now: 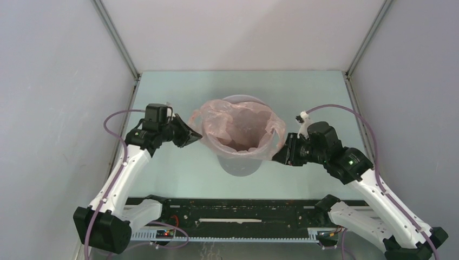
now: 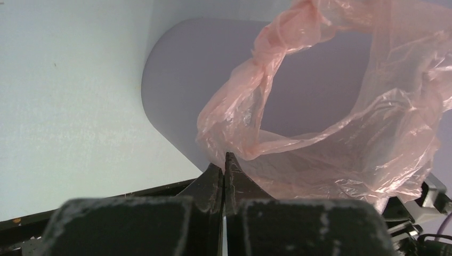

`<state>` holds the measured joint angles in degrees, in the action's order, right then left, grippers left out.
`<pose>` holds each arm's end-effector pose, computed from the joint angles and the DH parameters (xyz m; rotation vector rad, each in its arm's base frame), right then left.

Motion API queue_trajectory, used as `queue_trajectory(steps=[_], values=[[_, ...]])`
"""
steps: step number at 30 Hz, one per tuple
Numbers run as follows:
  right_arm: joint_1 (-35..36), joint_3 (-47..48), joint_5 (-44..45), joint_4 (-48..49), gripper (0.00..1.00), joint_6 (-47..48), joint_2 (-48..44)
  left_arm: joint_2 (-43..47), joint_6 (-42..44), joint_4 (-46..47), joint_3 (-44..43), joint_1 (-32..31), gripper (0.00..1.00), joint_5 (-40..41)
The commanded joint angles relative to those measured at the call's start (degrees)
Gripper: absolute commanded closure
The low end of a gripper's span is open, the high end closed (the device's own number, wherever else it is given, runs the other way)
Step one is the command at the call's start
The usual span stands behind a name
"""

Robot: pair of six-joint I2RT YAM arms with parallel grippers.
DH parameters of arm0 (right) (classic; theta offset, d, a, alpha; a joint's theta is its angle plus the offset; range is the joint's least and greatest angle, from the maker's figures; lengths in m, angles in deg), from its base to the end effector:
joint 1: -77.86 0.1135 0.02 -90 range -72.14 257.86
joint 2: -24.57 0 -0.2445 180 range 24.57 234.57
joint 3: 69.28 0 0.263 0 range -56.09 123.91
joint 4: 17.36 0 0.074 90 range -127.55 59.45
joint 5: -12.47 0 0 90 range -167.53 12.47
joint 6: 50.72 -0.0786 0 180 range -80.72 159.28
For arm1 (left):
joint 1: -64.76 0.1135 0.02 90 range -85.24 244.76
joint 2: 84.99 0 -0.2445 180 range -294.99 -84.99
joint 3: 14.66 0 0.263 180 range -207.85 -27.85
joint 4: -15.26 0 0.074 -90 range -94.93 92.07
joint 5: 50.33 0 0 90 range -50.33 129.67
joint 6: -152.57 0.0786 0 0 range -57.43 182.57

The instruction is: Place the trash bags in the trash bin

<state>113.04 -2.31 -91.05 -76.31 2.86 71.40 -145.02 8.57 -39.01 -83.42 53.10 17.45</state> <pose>0.1667 0.1400 0.2881 -0.1100 2.3956 0.9011 0.2492 -0.0818 0.2605 -0.7210 2.4215 -0.9736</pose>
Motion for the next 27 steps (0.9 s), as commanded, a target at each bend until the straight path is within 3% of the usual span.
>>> queue_trajectory(steps=[1,7,9,13,17,19,23,27], values=[[0.37,1.73,3.25,-2.24,0.64,5.83,-4.81,1.85,0.73,1.04,3.07,-0.73,1.00,0.14],[0.22,6.10,2.64,-3.81,0.43,4.25,-5.75,2.86,2.64,-0.14,4.53,-0.74,1.00,1.29],[0.42,10.48,1.41,-5.20,0.35,8.91,-5.02,1.84,3.36,-0.58,3.23,-0.73,0.99,0.36],[-0.23,24.19,9.86,-12.48,0.16,17.81,0.13,2.33,4.33,-1.99,2.30,-0.82,0.96,-0.22],[-0.92,34.72,9.25,-13.23,0.14,20.93,9.40,2.53,4.35,-0.92,2.25,-0.82,0.92,-1.46],[-0.77,39.12,12.95,-14.60,0.14,19.43,13.46,1.65,4.25,-0.93,1.38,-0.90,0.90,-2.25],[-3.86,41.45,11.68,-12.48,0.14,16.50,18.15,1.41,4.38,-0.67,0.10,-1.08,0.87,-2.14],[-4.16,43.47,10.19,-8.95,0.17,20.26,22.51,1.24,4.60,-0.60,-0.02,-1.22,0.87,-2.13]])
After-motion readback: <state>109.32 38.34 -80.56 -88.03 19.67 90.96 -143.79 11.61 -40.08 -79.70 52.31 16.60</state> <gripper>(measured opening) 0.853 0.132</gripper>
